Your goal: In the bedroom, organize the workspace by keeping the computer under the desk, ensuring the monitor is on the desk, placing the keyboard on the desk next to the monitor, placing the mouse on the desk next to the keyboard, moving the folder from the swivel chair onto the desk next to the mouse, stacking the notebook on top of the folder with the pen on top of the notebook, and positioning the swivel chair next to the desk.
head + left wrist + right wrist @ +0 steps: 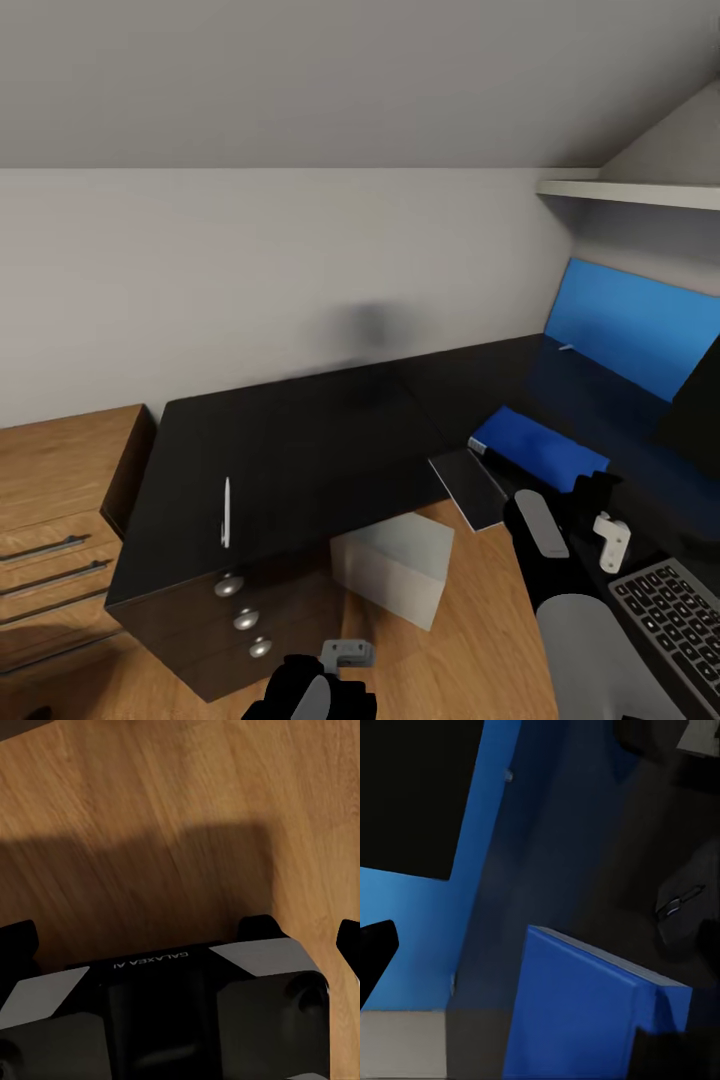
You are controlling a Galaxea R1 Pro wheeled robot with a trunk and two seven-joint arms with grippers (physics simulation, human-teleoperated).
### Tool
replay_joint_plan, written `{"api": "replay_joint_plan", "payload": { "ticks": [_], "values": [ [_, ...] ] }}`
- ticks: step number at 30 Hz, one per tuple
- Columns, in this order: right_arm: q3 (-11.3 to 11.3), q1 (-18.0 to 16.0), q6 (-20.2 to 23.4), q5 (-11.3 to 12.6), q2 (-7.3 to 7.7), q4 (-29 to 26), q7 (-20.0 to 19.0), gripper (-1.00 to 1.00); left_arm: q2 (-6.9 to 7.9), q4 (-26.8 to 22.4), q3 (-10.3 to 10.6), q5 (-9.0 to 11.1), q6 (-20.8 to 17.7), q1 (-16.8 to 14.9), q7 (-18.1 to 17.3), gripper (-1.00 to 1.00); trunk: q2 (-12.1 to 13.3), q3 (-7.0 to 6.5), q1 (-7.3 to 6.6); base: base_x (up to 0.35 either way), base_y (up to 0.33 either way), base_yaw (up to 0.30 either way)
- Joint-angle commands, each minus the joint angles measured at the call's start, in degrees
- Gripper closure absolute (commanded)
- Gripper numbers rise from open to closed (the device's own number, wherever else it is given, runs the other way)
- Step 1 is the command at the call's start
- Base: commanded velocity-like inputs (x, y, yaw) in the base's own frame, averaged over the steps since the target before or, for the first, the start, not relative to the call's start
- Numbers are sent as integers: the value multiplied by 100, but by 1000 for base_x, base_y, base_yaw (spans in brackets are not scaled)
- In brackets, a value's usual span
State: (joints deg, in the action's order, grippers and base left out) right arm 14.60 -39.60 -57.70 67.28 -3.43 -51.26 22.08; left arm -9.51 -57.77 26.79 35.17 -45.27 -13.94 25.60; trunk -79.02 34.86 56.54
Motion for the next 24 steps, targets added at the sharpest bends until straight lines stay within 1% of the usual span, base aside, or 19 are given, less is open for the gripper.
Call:
{"api": "replay_joint_plan", "payload": {
  "ticks": [1,6,12,24],
  "values": [
    [-37,-4,3,-40,-2,-7,51,-100,2,-6,10,60,-8,-4,57,-100,-3,6,-1,-55,0,0],
    [-124,-4,0,-43,0,-7,56,-100,2,-6,10,60,-14,-4,54,-100,-3,6,-1,-30,0,0],
    [-159,-4,-3,-42,0,-7,58,-100,1,-6,7,60,-12,-4,55,-100,-3,6,-1,-8,0,0],
    [-168,-4,-2,-44,0,-7,59,-100,-6,-1,11,52,-9,-4,67,-100,478,-210,-265,-1,0,0]
  ]
}}
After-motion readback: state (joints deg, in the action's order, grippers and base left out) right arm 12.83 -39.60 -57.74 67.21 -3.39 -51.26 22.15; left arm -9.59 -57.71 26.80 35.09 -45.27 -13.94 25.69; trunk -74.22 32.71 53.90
